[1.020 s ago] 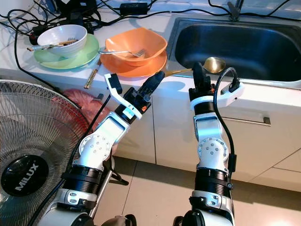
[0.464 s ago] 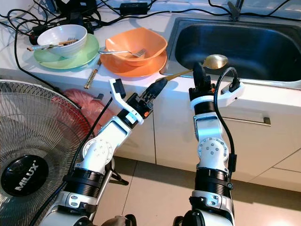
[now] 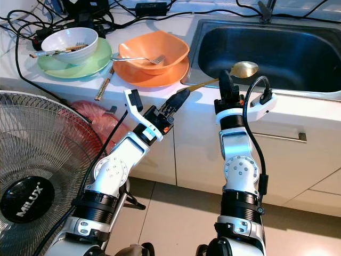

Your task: Kitchen organization

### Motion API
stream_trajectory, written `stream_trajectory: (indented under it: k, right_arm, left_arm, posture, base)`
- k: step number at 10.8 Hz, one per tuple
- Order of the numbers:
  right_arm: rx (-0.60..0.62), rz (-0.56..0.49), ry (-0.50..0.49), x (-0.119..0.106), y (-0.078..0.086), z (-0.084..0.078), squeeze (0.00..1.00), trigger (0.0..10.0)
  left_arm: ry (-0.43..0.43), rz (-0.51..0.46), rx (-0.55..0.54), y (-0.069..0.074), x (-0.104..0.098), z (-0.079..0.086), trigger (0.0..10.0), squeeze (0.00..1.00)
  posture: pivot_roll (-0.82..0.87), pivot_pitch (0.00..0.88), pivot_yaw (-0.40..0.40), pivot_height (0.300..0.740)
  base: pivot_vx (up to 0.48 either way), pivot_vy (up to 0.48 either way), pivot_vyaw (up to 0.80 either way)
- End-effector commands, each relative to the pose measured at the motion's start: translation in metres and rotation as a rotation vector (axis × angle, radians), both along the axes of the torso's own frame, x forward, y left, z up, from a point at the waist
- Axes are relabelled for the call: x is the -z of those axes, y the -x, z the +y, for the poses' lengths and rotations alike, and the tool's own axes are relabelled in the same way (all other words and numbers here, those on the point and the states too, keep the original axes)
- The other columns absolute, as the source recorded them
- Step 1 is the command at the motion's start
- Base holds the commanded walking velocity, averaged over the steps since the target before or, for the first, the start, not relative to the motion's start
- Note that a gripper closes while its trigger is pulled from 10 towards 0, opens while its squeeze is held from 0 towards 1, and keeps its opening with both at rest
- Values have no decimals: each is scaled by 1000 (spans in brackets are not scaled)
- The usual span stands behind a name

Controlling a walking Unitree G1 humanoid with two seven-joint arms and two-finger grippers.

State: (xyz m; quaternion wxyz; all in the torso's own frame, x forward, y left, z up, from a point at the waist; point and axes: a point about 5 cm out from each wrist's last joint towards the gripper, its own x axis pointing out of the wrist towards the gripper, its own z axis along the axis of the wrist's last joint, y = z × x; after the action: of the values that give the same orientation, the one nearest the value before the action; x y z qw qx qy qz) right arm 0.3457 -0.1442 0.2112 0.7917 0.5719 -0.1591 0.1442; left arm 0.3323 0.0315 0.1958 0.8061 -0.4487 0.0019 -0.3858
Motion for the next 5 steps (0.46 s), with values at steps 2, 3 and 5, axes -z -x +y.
stream_trajectory:
  k: [2,3,5]
  right_arm:
    - [-10,-24,-27,-8,0,5,0,0]
    - [-9,-24,-28,-8,0,5,0,0]
    - [-11,-27,-36,-9,0,6,0,0]
  left_arm:
    - [83,32,99,15,0,-36,10000,0]
    - [72,26,114,17,1,-37,10000,0]
    - [21,6,181,24,6,-44,10000,0]
  posture:
    - [41,171,57,740]
    - [41,171,57,740]
    - [42,169,60,740]
  base:
    - [0,0,0]
    - [0,0,0]
    - [0,0,0]
